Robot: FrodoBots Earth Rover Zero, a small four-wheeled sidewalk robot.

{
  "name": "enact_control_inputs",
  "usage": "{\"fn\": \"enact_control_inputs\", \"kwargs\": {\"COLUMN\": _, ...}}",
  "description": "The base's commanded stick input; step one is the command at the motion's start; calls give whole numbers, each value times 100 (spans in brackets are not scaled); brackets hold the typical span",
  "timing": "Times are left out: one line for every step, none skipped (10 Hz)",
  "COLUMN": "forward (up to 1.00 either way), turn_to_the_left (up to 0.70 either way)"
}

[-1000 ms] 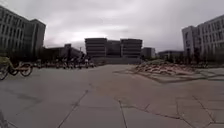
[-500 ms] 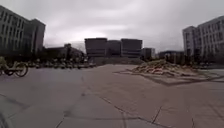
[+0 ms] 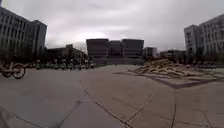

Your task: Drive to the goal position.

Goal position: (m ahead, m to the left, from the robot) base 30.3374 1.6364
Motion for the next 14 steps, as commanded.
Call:
{"fn": "enact_control_inputs", "kwargs": {"forward": 70, "turn_to_the_left": 0}}
{"fn": "enact_control_inputs", "kwargs": {"forward": 70, "turn_to_the_left": 0}}
{"fn": "enact_control_inputs", "kwargs": {"forward": 70, "turn_to_the_left": 0}}
{"fn": "enact_control_inputs", "kwargs": {"forward": 70, "turn_to_the_left": 0}}
{"fn": "enact_control_inputs", "kwargs": {"forward": 70, "turn_to_the_left": 0}}
{"fn": "enact_control_inputs", "kwargs": {"forward": 70, "turn_to_the_left": 0}}
{"fn": "enact_control_inputs", "kwargs": {"forward": 70, "turn_to_the_left": 0}}
{"fn": "enact_control_inputs", "kwargs": {"forward": 70, "turn_to_the_left": 0}}
{"fn": "enact_control_inputs", "kwargs": {"forward": 70, "turn_to_the_left": 0}}
{"fn": "enact_control_inputs", "kwargs": {"forward": 70, "turn_to_the_left": 0}}
{"fn": "enact_control_inputs", "kwargs": {"forward": 70, "turn_to_the_left": 0}}
{"fn": "enact_control_inputs", "kwargs": {"forward": 70, "turn_to_the_left": 0}}
{"fn": "enact_control_inputs", "kwargs": {"forward": 70, "turn_to_the_left": 0}}
{"fn": "enact_control_inputs", "kwargs": {"forward": 70, "turn_to_the_left": 0}}
